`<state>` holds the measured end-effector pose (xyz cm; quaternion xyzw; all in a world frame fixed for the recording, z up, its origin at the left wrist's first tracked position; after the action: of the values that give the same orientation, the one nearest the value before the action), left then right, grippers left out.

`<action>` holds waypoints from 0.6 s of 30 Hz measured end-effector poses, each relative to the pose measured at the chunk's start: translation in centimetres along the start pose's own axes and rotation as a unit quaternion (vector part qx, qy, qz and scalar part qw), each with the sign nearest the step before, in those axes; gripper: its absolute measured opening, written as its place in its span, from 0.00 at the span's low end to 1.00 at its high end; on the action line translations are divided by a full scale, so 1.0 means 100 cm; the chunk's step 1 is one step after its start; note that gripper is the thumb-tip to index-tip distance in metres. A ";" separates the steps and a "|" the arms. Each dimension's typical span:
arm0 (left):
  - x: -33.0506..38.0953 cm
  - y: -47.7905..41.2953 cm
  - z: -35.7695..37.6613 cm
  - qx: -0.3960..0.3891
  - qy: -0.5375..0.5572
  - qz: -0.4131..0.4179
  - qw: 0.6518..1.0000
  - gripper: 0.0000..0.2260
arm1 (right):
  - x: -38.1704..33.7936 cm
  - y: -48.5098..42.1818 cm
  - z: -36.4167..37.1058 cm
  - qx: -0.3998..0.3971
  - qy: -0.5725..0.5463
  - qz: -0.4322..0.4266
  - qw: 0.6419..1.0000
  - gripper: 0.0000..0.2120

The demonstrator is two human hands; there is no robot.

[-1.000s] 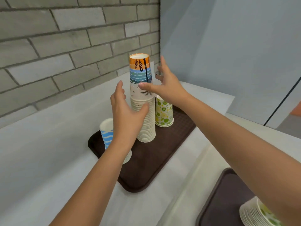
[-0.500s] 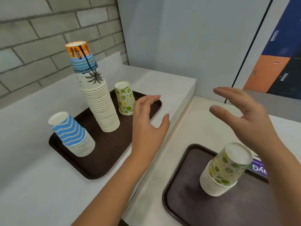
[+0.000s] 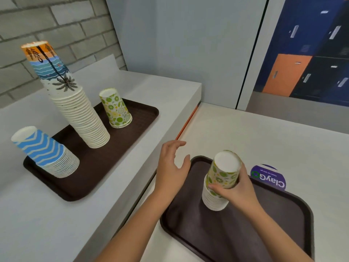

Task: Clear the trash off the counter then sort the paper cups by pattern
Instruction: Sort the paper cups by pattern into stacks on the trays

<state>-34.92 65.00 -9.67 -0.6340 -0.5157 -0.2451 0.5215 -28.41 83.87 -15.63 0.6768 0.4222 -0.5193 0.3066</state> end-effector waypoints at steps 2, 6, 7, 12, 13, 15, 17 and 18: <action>-0.006 0.008 0.005 -0.011 -0.013 -0.004 1.000 0.17 | 0.003 -0.001 0.001 -0.004 0.004 -0.001 1.000 0.43; -0.017 0.019 0.012 -0.029 -0.035 -0.028 0.999 0.15 | 0.004 -0.005 0.004 -0.012 0.012 -0.007 1.000 0.41; -0.018 0.021 0.013 -0.032 -0.041 -0.031 0.998 0.15 | 0.004 -0.005 0.004 -0.007 0.018 -0.007 1.000 0.39; -0.024 0.026 0.011 -0.032 -0.065 -0.038 0.997 0.14 | 0.001 -0.006 0.002 0.022 0.031 -0.012 0.999 0.37; -0.025 0.027 0.009 -0.029 -0.067 -0.040 0.997 0.14 | 0.000 -0.006 0.002 0.027 0.030 -0.013 0.999 0.36; -0.026 0.029 0.006 -0.024 -0.075 -0.046 0.996 0.14 | -0.004 -0.005 -0.001 0.033 0.027 -0.014 0.999 0.36; -0.026 0.030 0.004 -0.020 -0.082 -0.049 0.995 0.14 | -0.010 -0.005 -0.005 0.035 0.022 -0.017 0.999 0.35; -0.026 0.031 0.004 -0.020 -0.082 -0.049 0.995 0.14 | -0.015 -0.005 -0.007 0.035 0.020 -0.020 0.999 0.35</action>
<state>-33.09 64.53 -13.25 -0.6363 -0.5819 -0.2274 0.4525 -28.70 84.33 -14.02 0.6890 0.4227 -0.5264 0.2638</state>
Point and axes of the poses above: each hand's wrist, its own y-axis away from the middle knuckle, its own z-axis out of the palm, x = y × z, the point moved 6 cm from there along -y, towards the middle knuckle, and after that the axes turned 11 degrees about x, right-handed, at the moved point
